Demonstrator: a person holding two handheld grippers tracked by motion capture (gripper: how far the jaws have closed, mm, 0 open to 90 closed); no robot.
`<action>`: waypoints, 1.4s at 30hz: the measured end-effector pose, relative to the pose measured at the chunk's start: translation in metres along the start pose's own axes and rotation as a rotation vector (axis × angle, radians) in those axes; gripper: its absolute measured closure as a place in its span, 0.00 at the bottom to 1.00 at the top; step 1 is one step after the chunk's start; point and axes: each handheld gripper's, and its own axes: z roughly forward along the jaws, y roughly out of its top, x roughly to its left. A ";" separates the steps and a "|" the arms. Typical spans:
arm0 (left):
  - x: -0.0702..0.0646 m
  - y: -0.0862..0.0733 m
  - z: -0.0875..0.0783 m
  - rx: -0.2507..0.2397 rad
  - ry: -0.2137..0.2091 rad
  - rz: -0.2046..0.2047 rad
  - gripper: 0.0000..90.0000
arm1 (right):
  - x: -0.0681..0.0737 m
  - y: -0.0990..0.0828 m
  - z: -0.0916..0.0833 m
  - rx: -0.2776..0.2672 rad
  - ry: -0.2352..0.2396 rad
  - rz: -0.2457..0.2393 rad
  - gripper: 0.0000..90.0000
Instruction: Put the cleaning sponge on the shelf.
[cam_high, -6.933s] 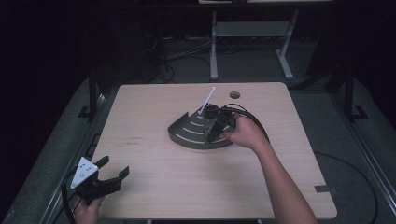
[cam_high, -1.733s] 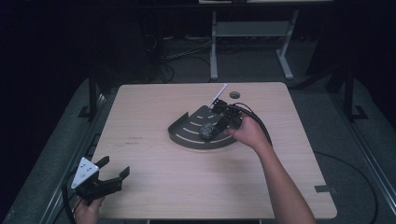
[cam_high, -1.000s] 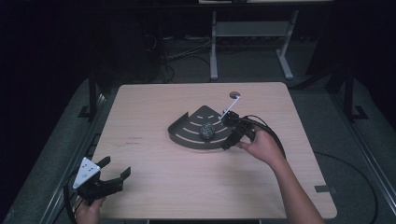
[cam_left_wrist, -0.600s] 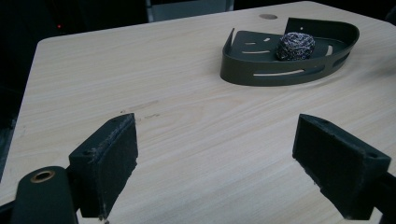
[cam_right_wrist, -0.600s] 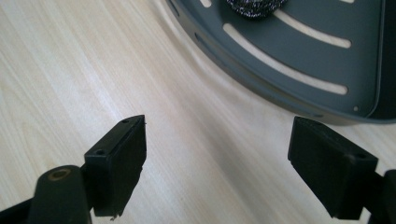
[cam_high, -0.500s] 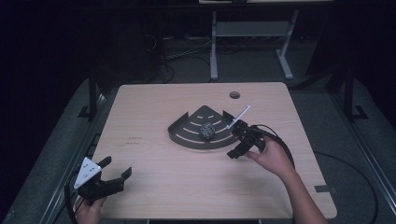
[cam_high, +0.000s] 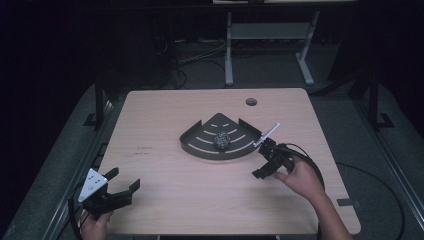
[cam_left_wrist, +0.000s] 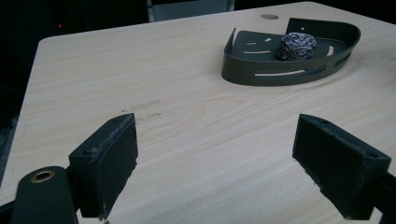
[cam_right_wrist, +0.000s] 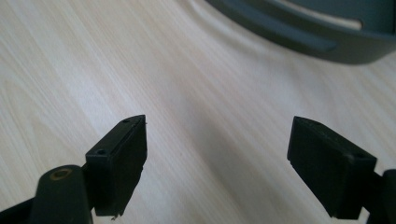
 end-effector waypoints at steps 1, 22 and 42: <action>0.000 0.000 0.000 -0.001 -0.001 0.001 0.15 | 0.000 -0.003 0.000 0.002 0.001 0.003 0.22; -0.001 0.000 0.001 0.001 0.003 0.004 0.15 | -0.009 -0.068 -0.020 -0.029 -0.035 0.081 0.22; -0.003 0.000 0.002 0.006 -0.002 0.013 0.15 | -0.002 -0.111 -0.032 -0.063 -0.050 0.131 0.21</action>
